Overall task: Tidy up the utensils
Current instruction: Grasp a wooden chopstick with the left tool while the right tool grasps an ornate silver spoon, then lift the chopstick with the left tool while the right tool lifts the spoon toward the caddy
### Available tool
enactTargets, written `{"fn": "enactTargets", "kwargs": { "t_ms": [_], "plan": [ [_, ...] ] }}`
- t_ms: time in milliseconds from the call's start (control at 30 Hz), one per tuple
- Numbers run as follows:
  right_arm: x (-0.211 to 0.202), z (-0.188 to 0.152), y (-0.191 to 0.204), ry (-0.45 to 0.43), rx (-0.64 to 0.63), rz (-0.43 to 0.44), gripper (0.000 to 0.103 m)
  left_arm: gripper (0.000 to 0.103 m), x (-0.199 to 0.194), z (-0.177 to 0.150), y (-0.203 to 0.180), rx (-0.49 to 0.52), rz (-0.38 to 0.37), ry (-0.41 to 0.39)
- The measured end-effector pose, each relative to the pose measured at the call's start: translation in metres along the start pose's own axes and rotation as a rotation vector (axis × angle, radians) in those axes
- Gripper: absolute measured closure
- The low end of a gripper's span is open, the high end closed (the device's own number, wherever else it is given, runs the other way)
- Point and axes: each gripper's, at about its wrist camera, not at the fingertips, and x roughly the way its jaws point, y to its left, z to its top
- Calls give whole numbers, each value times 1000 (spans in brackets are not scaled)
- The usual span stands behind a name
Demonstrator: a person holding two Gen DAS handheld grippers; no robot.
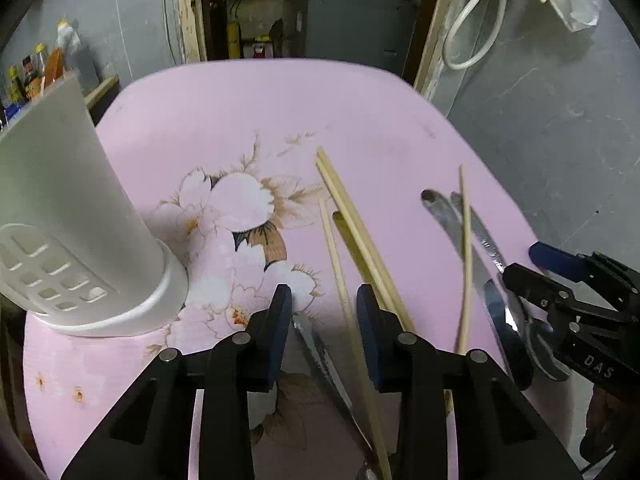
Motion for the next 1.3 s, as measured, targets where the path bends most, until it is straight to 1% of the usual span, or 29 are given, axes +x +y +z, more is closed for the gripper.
{"fn": "enactTargets", "kwargs": {
  "t_ms": [67,200,367,400,433,467,500,533,600,700,800,867,967,1133,1300],
  "plan": [
    [3,1,4,5,-29,-26,61,77,5,1,2,-4,-3,18],
    [11,4,13,20,-91,-81,63,78,14,5,3,6,-5,48],
    [25,17,11,63,-44,-91,63,78,26,14,-4,35,0,88],
    [26,19,11,72,-44,-95,64,79,28,15,-3,34,-2,93],
    [26,19,12,78,-49,-96,70,85,28,15,-1,29,-6,94],
    [26,20,13,85,-55,-89,76,96,28,16,1,20,-13,93],
    [27,21,14,94,-55,-73,87,98,30,19,0,14,-18,97],
    [27,22,15,104,-50,-60,93,101,30,20,2,4,-23,100],
    [27,23,16,112,-44,-58,94,101,29,24,4,-8,-32,103],
    [22,23,5,111,39,-2,94,101,18,21,7,-34,-45,87],
    [11,18,-6,73,105,61,94,101,-1,14,16,-81,-68,35],
    [1,10,-9,47,122,70,94,101,-15,10,20,-116,-83,-11],
    [-17,-4,-12,-21,140,105,94,101,-33,4,25,-149,-97,-73],
    [-39,-15,-2,-111,123,104,94,101,-65,-9,26,-173,-110,-167],
    [-59,-12,6,-207,120,110,94,101,-98,-12,25,-188,-115,-265]
  ]
}}
